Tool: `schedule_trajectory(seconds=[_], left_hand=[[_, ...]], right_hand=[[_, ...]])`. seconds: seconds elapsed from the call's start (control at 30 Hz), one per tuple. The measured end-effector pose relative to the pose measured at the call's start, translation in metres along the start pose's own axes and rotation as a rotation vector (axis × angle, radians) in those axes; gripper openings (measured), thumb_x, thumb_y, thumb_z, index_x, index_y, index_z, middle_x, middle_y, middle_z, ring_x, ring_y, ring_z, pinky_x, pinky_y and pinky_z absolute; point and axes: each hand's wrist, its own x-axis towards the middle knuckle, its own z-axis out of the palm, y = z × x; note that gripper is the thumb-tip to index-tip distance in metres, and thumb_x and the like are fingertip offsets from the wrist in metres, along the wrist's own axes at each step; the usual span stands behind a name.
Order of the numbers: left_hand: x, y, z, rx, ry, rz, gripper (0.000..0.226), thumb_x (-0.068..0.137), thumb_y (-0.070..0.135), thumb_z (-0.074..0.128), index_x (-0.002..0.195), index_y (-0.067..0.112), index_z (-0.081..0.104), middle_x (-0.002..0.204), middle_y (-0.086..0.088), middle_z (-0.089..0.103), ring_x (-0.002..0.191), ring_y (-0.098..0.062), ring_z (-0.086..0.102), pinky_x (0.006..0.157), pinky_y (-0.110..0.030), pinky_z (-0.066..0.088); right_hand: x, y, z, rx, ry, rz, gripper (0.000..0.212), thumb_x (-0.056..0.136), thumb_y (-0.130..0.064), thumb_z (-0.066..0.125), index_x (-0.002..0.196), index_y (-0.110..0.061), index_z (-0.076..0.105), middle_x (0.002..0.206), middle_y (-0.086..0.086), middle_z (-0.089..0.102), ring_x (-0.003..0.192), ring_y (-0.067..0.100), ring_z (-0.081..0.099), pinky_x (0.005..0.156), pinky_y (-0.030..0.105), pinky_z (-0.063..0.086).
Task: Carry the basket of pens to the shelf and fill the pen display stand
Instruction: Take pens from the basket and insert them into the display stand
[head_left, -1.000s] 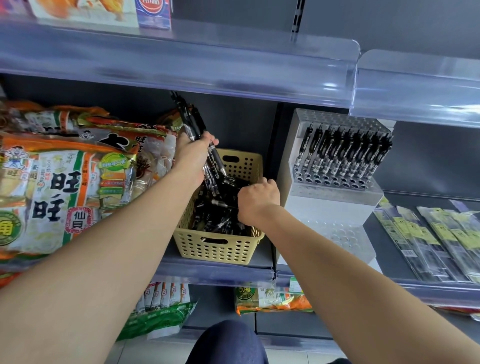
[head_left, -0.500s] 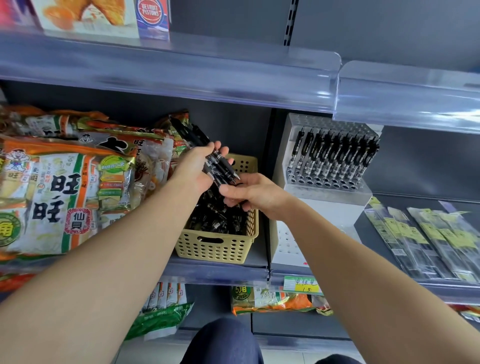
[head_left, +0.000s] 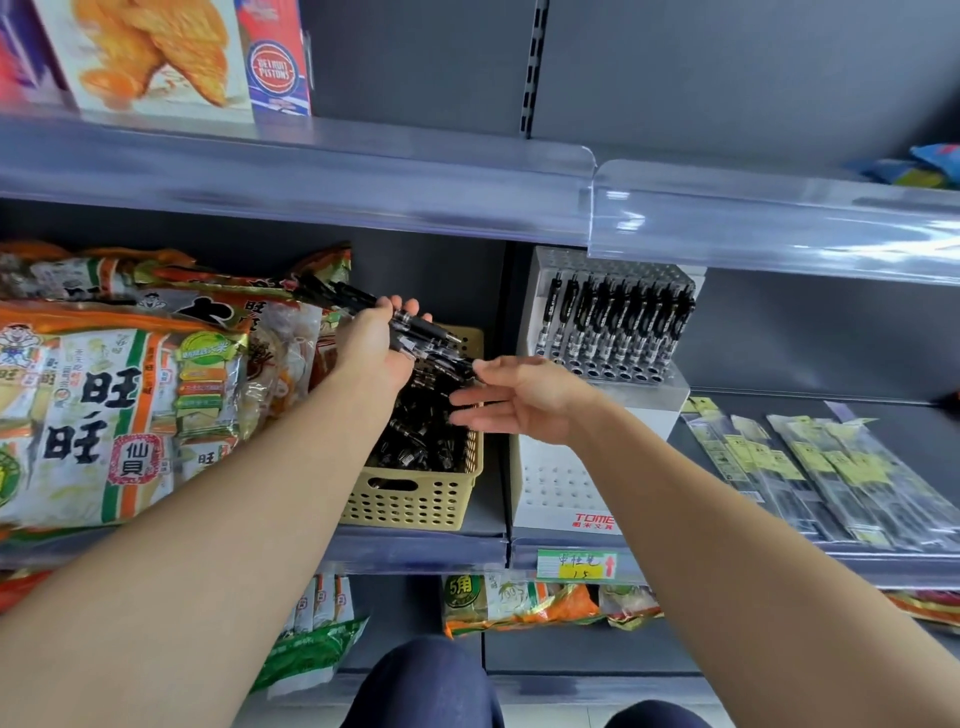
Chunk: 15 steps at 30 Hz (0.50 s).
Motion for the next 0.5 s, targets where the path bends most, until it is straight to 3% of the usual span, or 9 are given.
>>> schedule_trajectory(seconds=[0.1,0.17,0.23,0.33,0.5], left_hand=[[-0.002,-0.002,0.002,0.023,0.016,0.011,0.024,0.1,0.004,0.042,0.077,0.01,0.046,0.073,-0.002,0.05,0.065,-0.017,0.055,0.075,-0.04,0.05],[0.0,0.0,-0.001,0.04,0.006,0.009,0.022,0.1,0.004,0.042,0.079,0.01,0.047,0.073,-0.001,0.052,0.067,-0.017,0.058,0.073,-0.04,0.051],[0.001,0.001,-0.005,0.054,-0.025,-0.008,0.018,0.099,0.005,0.044,0.083,0.01,0.048,0.075,-0.001,0.055,0.07,-0.018,0.062,0.075,-0.042,0.051],[0.003,0.001,-0.008,0.088,-0.029,-0.031,0.017,0.1,0.006,0.044,0.085,0.012,0.051,0.079,0.0,0.059,0.077,-0.017,0.065,0.089,-0.045,0.048],[0.008,0.001,-0.017,0.087,-0.031,-0.049,0.013,0.1,0.008,0.044,0.099,0.017,0.054,0.082,0.001,0.061,0.09,-0.019,0.066,0.085,-0.049,0.046]], right_hand=[[0.002,-0.002,0.008,0.122,-0.002,-0.023,0.012,0.092,-0.015,0.06,0.098,-0.006,0.055,0.086,0.018,0.071,0.066,0.021,0.071,0.053,0.022,0.058],[0.004,-0.004,0.007,0.063,0.061,-0.042,0.003,0.092,-0.01,0.06,0.093,-0.008,0.058,0.077,0.014,0.071,0.052,0.014,0.066,0.046,0.019,0.054],[0.004,-0.005,0.001,-0.014,0.109,-0.035,0.002,0.092,-0.01,0.061,0.091,-0.012,0.06,0.072,0.01,0.07,0.049,0.012,0.062,0.044,0.019,0.051],[0.002,-0.008,-0.005,0.009,0.207,-0.066,0.002,0.09,-0.014,0.063,0.088,-0.012,0.061,0.064,0.006,0.066,0.047,0.012,0.052,0.043,0.02,0.044],[0.004,-0.013,-0.017,0.234,0.367,-0.196,0.012,0.081,-0.008,0.067,0.075,-0.01,0.057,0.05,0.002,0.053,0.045,0.012,0.043,0.041,0.02,0.035]])
